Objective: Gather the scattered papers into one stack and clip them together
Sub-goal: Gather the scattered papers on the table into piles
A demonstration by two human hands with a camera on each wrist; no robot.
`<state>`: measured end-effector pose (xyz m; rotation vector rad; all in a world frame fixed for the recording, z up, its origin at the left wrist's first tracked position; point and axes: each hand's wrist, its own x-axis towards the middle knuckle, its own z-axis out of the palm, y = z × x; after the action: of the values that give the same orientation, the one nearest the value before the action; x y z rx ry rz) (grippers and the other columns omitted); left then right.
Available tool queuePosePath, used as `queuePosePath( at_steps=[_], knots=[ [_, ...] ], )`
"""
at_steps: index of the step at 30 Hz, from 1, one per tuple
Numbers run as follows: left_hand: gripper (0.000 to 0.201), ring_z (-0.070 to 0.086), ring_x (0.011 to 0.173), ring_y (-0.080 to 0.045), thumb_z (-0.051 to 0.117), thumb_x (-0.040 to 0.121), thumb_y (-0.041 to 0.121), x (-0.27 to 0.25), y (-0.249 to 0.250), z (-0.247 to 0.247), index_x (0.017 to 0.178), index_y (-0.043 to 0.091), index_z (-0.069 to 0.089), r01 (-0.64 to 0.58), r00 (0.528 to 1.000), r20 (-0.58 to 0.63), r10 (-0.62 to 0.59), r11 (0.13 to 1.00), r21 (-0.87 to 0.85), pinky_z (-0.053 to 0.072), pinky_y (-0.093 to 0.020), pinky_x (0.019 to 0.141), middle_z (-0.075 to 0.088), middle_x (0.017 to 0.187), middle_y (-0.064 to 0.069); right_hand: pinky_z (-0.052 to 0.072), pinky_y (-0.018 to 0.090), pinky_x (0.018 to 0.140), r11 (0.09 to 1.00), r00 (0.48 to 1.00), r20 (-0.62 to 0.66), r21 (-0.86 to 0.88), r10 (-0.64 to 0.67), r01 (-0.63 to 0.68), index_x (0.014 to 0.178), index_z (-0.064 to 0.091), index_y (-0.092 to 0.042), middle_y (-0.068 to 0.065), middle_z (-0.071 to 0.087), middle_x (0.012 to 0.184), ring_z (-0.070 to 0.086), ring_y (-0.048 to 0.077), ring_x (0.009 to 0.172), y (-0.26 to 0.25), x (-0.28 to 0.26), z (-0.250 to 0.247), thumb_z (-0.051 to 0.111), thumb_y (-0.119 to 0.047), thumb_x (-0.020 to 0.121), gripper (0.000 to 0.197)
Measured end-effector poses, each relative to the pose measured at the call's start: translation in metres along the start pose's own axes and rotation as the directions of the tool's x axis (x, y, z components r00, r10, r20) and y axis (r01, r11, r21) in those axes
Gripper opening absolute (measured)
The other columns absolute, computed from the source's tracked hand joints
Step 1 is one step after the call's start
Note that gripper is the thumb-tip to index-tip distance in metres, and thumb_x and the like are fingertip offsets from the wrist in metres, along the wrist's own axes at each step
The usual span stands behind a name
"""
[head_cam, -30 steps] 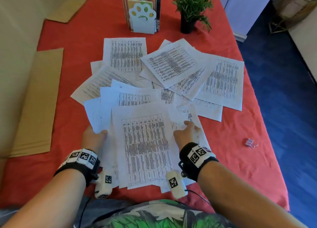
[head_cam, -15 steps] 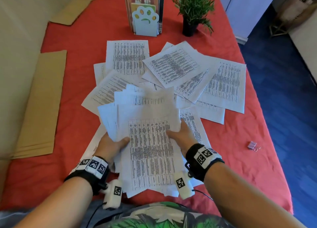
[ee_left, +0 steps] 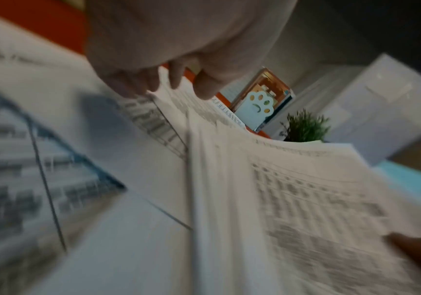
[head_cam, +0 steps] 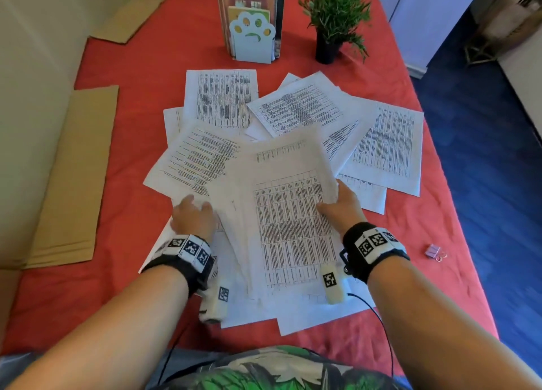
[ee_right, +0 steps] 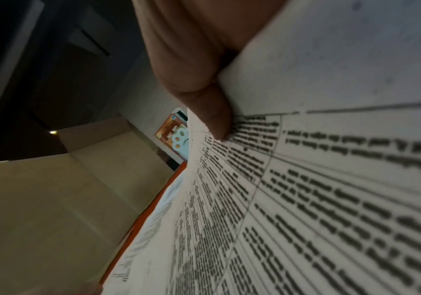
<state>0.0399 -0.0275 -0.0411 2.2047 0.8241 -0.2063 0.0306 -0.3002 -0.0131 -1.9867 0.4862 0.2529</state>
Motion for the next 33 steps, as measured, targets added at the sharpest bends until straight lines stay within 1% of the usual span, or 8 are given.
queuePosePath(
  at_steps=[4,7,12,16,19,23,26,33],
  knots=[
    [0.086,0.029,0.131,-0.039,0.065,0.072,0.061,0.004,0.002,-0.007,0.135,0.007,0.040,0.105,0.994,-0.013,-0.105,0.967,0.231,0.034,-0.051,0.102,0.032,0.141,-0.016,0.051,0.029,0.063,0.993,0.999,0.053,-0.116,0.004,0.002,0.114,0.056,-0.011,0.003,0.059,0.085,0.059,0.020,0.074,0.014,-0.001,-0.007,0.061,-0.009,0.086,0.028],
    [0.102,0.026,0.134,-0.040,0.076,0.066,0.052,0.008,0.003,-0.007,0.143,0.012,0.025,0.161,0.987,-0.031,-0.159,0.945,0.284,0.033,-0.052,0.104,0.026,0.145,-0.017,0.050,0.027,0.059,0.998,1.000,-0.016,-0.070,0.006,-0.007,0.107,0.062,-0.015,0.006,0.062,0.083,0.060,0.022,0.071,0.020,-0.002,-0.014,0.059,-0.006,0.087,0.021],
    [0.075,0.027,0.130,-0.039,0.076,0.071,0.033,0.016,0.000,-0.008,0.134,0.021,0.036,0.093,0.989,0.073,-0.126,0.932,0.350,0.036,-0.048,0.101,0.022,0.142,-0.012,0.053,0.037,0.071,1.000,0.998,-0.069,-0.012,0.000,0.000,0.096,0.063,-0.020,0.011,0.067,0.086,0.065,0.030,0.080,0.020,0.000,-0.031,0.056,-0.005,0.086,0.019],
    [0.059,0.038,0.125,-0.039,0.060,0.079,0.007,0.027,-0.012,-0.016,0.132,0.025,0.045,0.104,0.990,0.065,-0.123,0.963,0.248,0.044,-0.042,0.100,0.023,0.139,-0.009,0.051,0.040,0.089,0.995,0.991,-0.126,0.096,0.053,-0.041,0.120,0.059,-0.011,0.009,0.064,0.099,0.064,0.033,0.100,0.013,-0.003,-0.046,0.053,-0.001,0.091,0.032],
    [0.049,0.045,0.122,-0.042,0.060,0.082,0.014,0.030,-0.013,-0.020,0.130,0.014,0.052,0.098,0.992,0.054,-0.110,0.976,0.196,0.046,-0.045,0.101,0.021,0.144,-0.012,0.052,0.037,0.091,0.992,0.993,-0.093,0.114,0.070,-0.059,0.118,0.058,-0.019,0.007,0.066,0.106,0.065,0.027,0.100,0.015,-0.005,-0.043,0.055,-0.002,0.090,0.033],
    [0.071,0.054,0.110,-0.039,0.077,0.072,0.022,0.025,-0.006,-0.019,0.134,0.016,0.041,0.146,0.988,0.022,-0.150,0.981,0.124,0.051,-0.035,0.084,0.028,0.137,-0.015,0.054,0.050,0.094,0.993,0.995,0.032,0.062,0.099,-0.101,0.109,0.059,-0.021,0.008,0.069,0.105,0.067,0.027,0.098,0.026,-0.008,-0.021,0.058,-0.004,0.089,0.027],
    [0.088,0.050,0.116,-0.036,0.077,0.073,0.012,0.019,0.002,-0.021,0.146,0.020,0.029,0.155,0.988,-0.005,-0.155,0.988,-0.013,0.046,-0.038,0.092,0.029,0.140,-0.017,0.053,0.049,0.096,0.994,0.987,0.125,0.015,0.104,-0.106,0.118,0.058,-0.017,0.006,0.069,0.108,0.068,0.025,0.098,0.029,-0.011,-0.007,0.061,-0.010,0.090,0.029],
    [0.084,0.058,0.106,-0.023,0.062,0.080,-0.001,0.011,-0.015,-0.010,0.150,0.026,0.025,-0.133,0.986,-0.126,0.108,0.966,-0.220,0.047,-0.035,0.093,0.058,0.114,-0.004,0.056,0.036,0.080,0.979,0.985,0.136,-0.189,0.104,-0.077,0.134,0.048,-0.011,0.002,0.064,0.105,0.063,0.018,0.090,0.032,-0.010,0.013,0.062,-0.016,0.088,0.048]
  ],
)
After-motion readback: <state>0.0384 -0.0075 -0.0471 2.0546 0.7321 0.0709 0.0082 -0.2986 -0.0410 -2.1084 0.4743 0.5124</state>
